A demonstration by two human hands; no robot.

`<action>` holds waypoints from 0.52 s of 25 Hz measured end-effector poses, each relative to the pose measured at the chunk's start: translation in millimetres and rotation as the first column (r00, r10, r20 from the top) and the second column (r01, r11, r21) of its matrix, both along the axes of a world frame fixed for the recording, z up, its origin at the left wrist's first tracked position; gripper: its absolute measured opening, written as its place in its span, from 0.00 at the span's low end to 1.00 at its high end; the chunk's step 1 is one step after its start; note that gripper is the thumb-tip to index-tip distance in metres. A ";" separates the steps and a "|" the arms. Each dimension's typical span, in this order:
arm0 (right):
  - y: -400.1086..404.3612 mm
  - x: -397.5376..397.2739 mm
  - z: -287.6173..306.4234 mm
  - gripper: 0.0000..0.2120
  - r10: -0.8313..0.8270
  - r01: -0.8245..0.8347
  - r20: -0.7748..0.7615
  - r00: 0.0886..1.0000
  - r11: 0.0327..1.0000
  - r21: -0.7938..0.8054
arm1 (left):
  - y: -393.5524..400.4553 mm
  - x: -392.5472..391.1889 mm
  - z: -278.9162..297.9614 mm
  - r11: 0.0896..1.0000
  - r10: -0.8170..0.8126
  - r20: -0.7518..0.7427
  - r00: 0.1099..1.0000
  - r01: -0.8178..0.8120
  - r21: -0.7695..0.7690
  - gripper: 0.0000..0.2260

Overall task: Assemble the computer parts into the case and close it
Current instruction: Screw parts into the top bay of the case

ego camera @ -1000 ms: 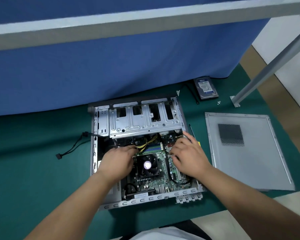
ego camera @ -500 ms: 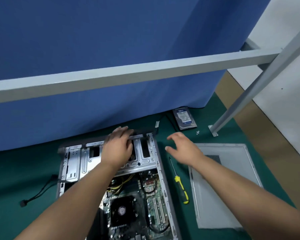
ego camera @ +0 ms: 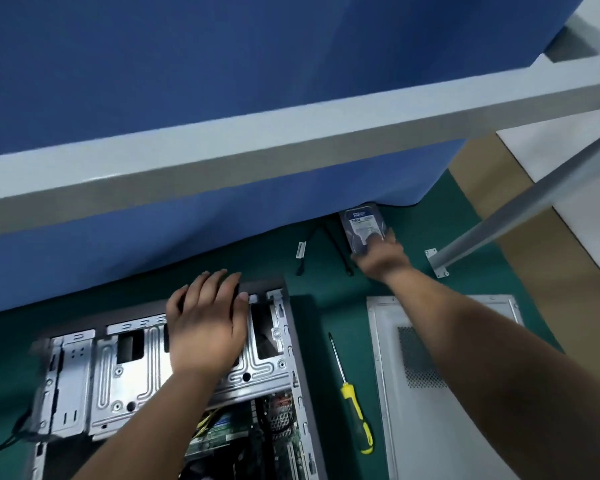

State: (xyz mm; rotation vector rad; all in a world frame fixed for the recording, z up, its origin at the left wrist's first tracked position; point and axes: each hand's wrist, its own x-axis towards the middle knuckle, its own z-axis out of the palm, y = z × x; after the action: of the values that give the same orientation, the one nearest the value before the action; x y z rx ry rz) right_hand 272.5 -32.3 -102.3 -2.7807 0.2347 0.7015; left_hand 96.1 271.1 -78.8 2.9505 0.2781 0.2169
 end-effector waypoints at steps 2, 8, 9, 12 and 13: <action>1.1 17.9 -14.7 0.38 -0.071 0.071 0.001 0.997 0.997 0.016 | -1.2 1.3 -2.7 1.000 -0.002 0.013 1.000 0.002 0.029 0.19; 12.1 39.1 -30.1 0.41 -0.171 0.173 0.031 0.985 0.981 -0.089 | -2.4 -1.3 -3.5 0.999 -0.010 0.067 0.998 0.007 0.044 0.18; 12.1 38.8 -29.0 0.41 -0.166 0.168 0.031 0.986 0.981 -0.097 | -2.5 -1.7 -3.5 0.999 -0.007 0.076 0.997 0.004 0.043 0.18; 13.5 29.7 -19.9 0.41 -0.140 0.146 0.053 0.989 0.979 -0.145 | -3.4 -1.3 -3.5 0.999 -0.001 0.086 0.996 -0.002 0.038 0.18; 14.9 24.3 -14.9 0.41 -0.129 0.138 0.064 0.990 0.977 -0.162 | -3.0 -0.7 -3.6 0.999 0.002 0.079 0.997 -0.005 0.035 0.18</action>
State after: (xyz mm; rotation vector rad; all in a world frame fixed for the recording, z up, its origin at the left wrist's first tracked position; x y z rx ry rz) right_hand 296.8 -17.4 -117.2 -2.9017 0.4854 0.6001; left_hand 95.4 268.1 -82.4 2.9675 0.2714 0.3417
